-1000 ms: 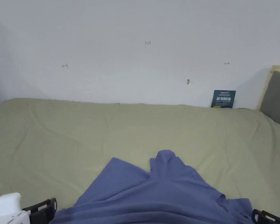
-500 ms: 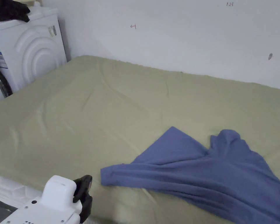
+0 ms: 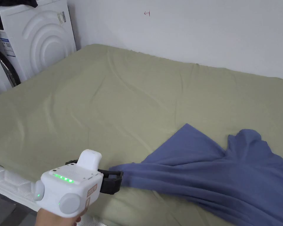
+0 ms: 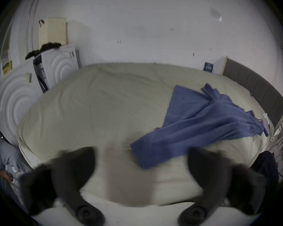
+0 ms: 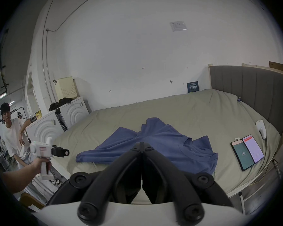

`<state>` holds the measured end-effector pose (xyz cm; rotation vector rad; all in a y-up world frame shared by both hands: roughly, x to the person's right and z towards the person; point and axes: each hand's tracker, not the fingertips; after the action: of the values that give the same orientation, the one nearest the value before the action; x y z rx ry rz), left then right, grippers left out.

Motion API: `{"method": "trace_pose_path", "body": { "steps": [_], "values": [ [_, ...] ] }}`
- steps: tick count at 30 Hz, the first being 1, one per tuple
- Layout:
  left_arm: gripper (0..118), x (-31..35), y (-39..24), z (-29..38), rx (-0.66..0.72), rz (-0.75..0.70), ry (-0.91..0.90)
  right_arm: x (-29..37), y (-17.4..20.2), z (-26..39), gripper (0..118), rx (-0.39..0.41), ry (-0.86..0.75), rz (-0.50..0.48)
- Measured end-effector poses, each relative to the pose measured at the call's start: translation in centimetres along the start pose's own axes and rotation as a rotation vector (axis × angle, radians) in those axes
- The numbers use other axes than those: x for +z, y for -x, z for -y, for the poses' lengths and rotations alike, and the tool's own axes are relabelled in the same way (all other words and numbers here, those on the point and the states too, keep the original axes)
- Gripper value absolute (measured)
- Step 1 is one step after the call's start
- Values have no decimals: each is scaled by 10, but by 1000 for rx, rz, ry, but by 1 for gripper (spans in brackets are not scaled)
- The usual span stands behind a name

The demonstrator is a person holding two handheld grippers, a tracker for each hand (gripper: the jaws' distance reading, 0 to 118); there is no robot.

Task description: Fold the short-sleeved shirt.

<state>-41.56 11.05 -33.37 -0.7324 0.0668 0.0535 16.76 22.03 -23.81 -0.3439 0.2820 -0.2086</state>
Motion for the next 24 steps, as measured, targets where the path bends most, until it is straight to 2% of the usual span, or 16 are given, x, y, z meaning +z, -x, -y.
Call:
{"method": "trace_pose_path", "body": {
  "steps": [2, 4, 7, 10, 11, 13, 16, 17, 18, 24],
  "values": [
    [115, -22, 5, -5, -15, -28, -25, -6, 1, 0, 1, -7, 10, 2],
    [115, -45, 8, -11, -28, -40, 29, -13, 0, 0, 1, -14, 27, 9],
    [115, -70, 7, -15, -55, 2, 55, -24, -2, 2, 1, -20, 47, 13],
    [108, -81, -10, -12, -153, 39, 133, -32, -3, 3, 1, -27, 66, 15],
    [103, -88, -14, -6, -205, 52, 203, -35, -3, 3, 1, -31, 71, 13],
    [74, -93, -21, 5, -264, 71, 211, -38, -3, 4, 1, -39, 74, 5],
    [53, -82, -17, 3, -132, 95, 174, -38, -4, 5, 1, -44, 75, -6],
    [37, -79, -14, 2, -97, 122, 157, -38, -3, 4, 1, -42, 73, -11],
    [8, -77, -13, 3, -82, 120, 133, -38, 0, 3, 1, -41, 71, -16],
    [4, -53, -22, 3, -92, 126, 73, -39, 1, 1, 1, -36, 75, -27]
  ]
}}
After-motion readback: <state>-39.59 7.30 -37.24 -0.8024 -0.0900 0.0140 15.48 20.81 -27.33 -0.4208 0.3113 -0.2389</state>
